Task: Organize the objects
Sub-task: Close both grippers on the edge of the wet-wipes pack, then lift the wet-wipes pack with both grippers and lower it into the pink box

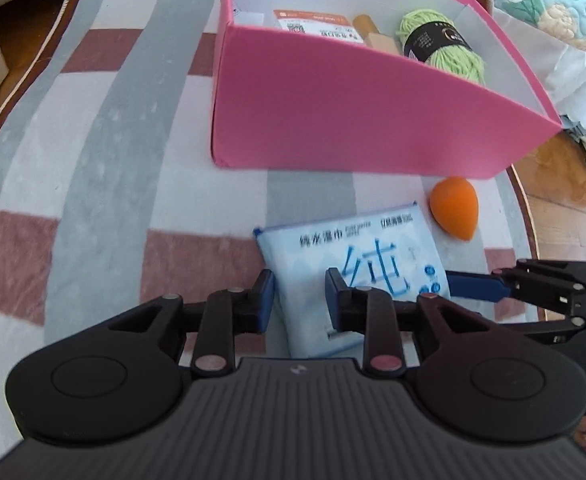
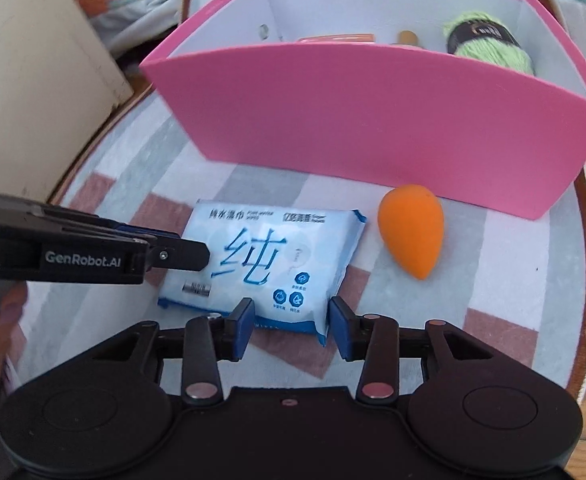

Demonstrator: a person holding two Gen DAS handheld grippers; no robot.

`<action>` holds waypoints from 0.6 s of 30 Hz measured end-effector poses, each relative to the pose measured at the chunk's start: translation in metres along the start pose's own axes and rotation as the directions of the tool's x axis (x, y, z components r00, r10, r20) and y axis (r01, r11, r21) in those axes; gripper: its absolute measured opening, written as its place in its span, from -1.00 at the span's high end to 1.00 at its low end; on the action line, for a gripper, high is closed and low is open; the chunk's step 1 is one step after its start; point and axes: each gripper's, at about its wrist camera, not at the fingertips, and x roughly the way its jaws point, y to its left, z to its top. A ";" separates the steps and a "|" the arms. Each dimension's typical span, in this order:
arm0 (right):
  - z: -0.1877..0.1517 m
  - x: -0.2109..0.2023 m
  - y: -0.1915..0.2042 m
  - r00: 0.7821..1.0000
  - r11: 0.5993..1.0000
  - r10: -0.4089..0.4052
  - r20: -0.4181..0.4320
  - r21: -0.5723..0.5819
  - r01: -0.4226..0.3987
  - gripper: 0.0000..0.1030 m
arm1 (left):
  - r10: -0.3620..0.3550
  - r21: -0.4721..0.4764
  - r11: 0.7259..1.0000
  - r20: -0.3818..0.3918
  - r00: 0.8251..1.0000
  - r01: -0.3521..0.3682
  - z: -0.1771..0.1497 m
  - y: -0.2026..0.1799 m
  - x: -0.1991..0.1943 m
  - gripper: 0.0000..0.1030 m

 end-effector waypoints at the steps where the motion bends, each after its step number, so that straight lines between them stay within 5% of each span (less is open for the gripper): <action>1: 0.000 -0.001 -0.003 1.000 1.000 0.013 0.007 0.012 -0.013 0.11 | -0.007 -0.010 1.000 -0.004 1.000 0.007 0.002 0.001 0.002 0.46; 8: 0.004 0.004 -0.011 0.998 0.995 0.069 0.011 0.076 -0.069 0.11 | -0.103 -0.183 0.978 -0.026 0.994 0.097 0.006 0.022 0.005 0.49; 14: 0.004 0.002 -0.012 0.998 0.993 0.064 0.011 0.096 -0.065 0.10 | -0.138 -0.159 0.978 -0.012 0.990 0.135 0.003 0.015 -0.006 0.49; 18: 0.003 -0.019 0.009 0.999 1.000 0.004 0.054 -0.017 -0.003 0.09 | -0.177 -0.120 0.976 0.034 0.984 0.180 0.002 0.016 -0.034 0.49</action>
